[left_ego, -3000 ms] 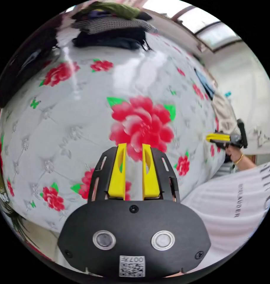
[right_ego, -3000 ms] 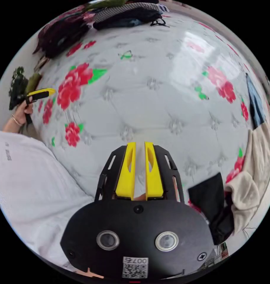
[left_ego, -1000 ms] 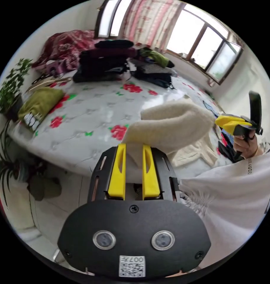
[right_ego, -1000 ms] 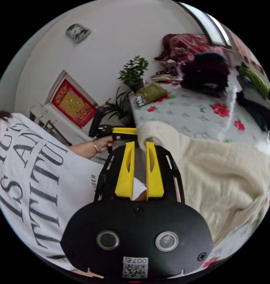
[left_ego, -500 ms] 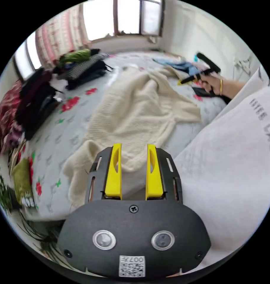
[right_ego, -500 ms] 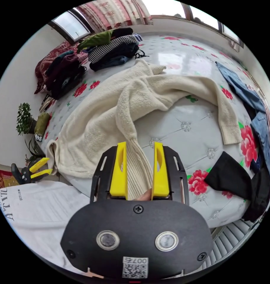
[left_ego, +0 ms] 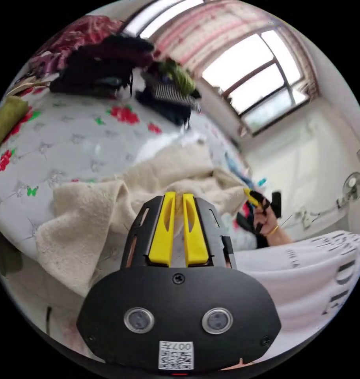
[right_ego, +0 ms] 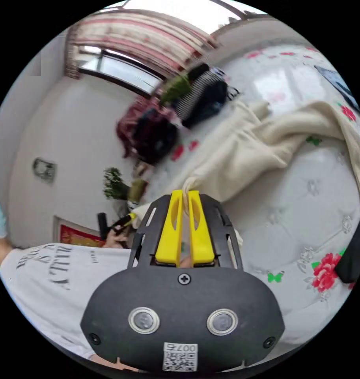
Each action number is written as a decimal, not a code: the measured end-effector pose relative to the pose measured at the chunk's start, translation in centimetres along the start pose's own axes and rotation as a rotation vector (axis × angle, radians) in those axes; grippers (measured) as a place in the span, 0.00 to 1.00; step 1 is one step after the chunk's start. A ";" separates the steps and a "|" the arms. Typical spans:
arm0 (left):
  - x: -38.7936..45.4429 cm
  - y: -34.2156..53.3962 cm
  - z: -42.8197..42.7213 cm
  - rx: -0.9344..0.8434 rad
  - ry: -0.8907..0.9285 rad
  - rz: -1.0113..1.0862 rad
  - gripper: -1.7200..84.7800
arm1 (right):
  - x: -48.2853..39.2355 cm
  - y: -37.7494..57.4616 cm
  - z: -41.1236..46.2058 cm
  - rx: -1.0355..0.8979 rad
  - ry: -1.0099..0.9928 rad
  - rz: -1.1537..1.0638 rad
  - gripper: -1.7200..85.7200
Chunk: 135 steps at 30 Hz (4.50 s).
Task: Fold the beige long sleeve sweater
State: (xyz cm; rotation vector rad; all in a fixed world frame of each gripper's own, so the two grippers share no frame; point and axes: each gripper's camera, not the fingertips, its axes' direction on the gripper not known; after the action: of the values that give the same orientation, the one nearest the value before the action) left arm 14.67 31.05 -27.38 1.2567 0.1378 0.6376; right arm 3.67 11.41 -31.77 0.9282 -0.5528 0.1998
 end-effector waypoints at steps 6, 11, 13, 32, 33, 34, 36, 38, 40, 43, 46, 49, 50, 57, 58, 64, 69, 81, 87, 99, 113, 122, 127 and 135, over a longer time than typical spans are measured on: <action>14.1 -3.7 -18.2 0.365 0.172 0.351 0.04 | -19.4 4.9 -21.2 0.391 -0.209 -0.509 0.02; 25.6 -2.9 -29.2 0.580 0.227 0.670 0.04 | -33.7 12.5 -35.0 0.707 -0.101 -0.914 0.02; 29.4 -2.0 -31.8 0.675 0.170 0.785 0.04 | -37.1 14.1 -37.4 0.796 -0.034 -0.978 0.02; 2.9 -12.3 2.3 0.107 -0.656 0.229 0.08 | -4.3 -10.3 -9.9 0.167 0.433 -0.334 0.07; -0.6 -8.5 4.7 -0.018 -0.671 0.191 0.09 | -1.3 -9.0 -9.2 0.133 0.465 -0.292 0.08; -3.8 -4.5 7.0 -0.140 -0.669 0.145 0.09 | 5.0 -6.1 -8.1 0.044 0.515 -0.194 0.08; -7.4 1.4 9.9 -0.295 -0.665 0.093 0.10 | 13.8 -1.4 -7.0 -0.094 0.547 -0.027 0.10; -9.4 6.2 11.8 -0.392 -0.680 0.048 0.10 | 21.8 4.1 -7.4 -0.161 0.610 0.136 0.12; -10.3 9.5 13.6 -0.428 -0.639 0.000 0.11 | 25.0 6.6 -8.2 -0.149 0.669 0.194 0.13; -9.9 10.0 16.7 -0.431 -0.547 -0.007 0.12 | 27.7 7.3 -7.5 -0.164 0.834 0.159 0.14; -8.5 9.4 24.3 -0.512 -0.396 0.042 0.17 | 32.1 6.7 -4.2 -0.282 0.856 0.184 0.13; -7.8 11.0 31.8 -0.681 -0.502 0.159 0.17 | 33.2 6.2 -1.4 -0.305 0.858 0.171 0.09; -7.5 11.2 32.6 -0.692 -0.535 0.190 0.17 | 33.2 5.9 -0.6 -0.338 0.874 0.141 0.08; -8.8 8.6 27.4 -0.604 -0.510 0.152 0.08 | 27.7 1.1 -11.2 -0.117 1.080 -0.130 0.03; -9.7 7.3 24.6 -0.532 -0.510 0.101 0.07 | 26.3 0.0 -14.9 -0.023 1.172 -0.182 0.03; -13.2 -1.7 10.2 -0.178 -0.597 -0.050 0.07 | 31.4 -4.6 -24.3 0.015 1.265 -0.023 0.04; -15.3 -11.3 0.1 0.047 -0.727 -0.065 0.07 | 33.5 -3.2 -18.6 -0.018 0.884 -0.064 0.06; -23.4 -16.6 6.3 0.017 -0.825 0.028 0.14 | 34.8 -8.9 13.0 -0.369 0.519 -0.108 0.10; -23.4 2.9 20.4 -0.394 -0.577 0.099 0.13 | 40.2 -11.3 22.4 -0.616 0.621 0.004 0.08; -20.8 13.3 20.7 -0.470 -0.387 0.116 0.12 | 30.2 -19.0 8.1 -0.095 0.495 -0.029 0.09; -19.1 29.9 6.9 -0.421 -0.481 -0.160 0.16 | 32.8 26.0 -15.1 -0.265 0.462 0.112 0.13; -19.4 33.4 6.3 -0.492 -0.479 -0.100 0.15 | 33.1 41.8 -17.9 -0.377 0.314 0.174 0.13; -20.4 32.1 3.8 -0.536 -0.455 -0.088 0.05 | 32.0 44.2 -15.0 -0.440 0.333 0.143 0.09; -21.8 36.7 -4.6 -0.575 -0.411 -0.073 0.02 | 27.9 48.2 -20.7 -0.479 0.371 -0.059 0.07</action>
State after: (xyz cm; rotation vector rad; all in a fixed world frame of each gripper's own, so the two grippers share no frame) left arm -18.85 29.60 -0.58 0.7948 -0.3214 0.3086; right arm 15.76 54.69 7.15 0.4242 -0.2108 0.1704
